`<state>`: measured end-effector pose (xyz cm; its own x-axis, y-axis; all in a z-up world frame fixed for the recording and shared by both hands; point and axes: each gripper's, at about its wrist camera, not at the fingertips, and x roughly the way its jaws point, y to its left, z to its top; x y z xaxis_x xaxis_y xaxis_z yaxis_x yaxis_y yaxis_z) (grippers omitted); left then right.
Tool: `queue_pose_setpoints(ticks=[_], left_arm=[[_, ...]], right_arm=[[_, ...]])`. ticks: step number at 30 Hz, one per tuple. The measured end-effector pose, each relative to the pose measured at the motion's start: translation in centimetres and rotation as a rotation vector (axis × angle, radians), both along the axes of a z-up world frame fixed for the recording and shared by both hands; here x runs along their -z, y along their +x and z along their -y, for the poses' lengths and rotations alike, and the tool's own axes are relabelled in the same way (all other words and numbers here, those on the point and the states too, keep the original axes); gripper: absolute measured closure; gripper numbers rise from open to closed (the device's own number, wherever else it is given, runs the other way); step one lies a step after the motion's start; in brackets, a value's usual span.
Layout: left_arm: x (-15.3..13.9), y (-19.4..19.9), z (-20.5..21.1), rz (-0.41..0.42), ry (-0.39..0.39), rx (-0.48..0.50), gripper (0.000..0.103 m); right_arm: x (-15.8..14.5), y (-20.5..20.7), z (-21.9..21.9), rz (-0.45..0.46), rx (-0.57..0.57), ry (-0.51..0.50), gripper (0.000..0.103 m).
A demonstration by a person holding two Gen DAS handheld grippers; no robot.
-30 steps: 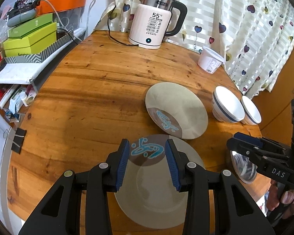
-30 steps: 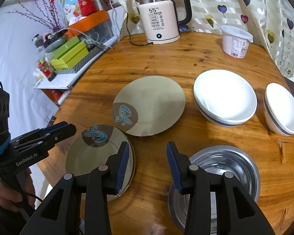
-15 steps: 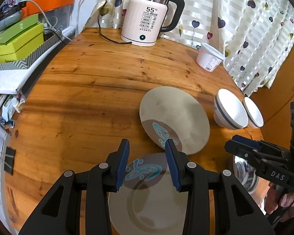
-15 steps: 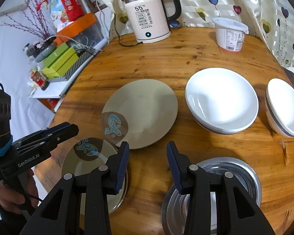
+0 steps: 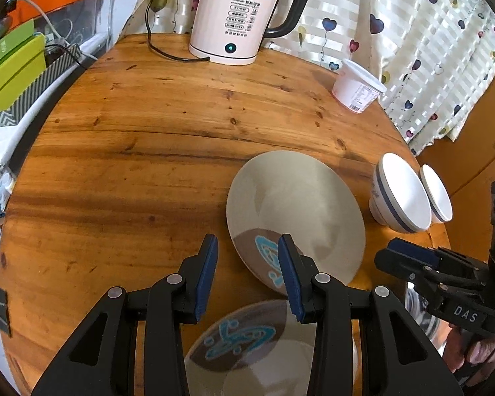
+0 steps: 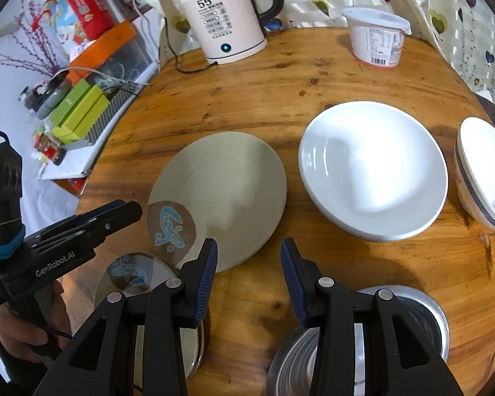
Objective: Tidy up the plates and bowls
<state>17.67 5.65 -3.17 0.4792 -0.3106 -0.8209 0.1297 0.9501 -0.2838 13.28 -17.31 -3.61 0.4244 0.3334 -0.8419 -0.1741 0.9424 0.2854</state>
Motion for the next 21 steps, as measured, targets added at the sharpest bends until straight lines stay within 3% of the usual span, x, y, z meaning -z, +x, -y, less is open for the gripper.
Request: queue_pose_setpoints(ticks=[21], left_arm=[[2.1,2.5,0.3,-0.066,-0.04,0.035,0.064]], right_arm=[[2.1,2.9,-1.1,-0.063,0.013,-0.074,0.063]])
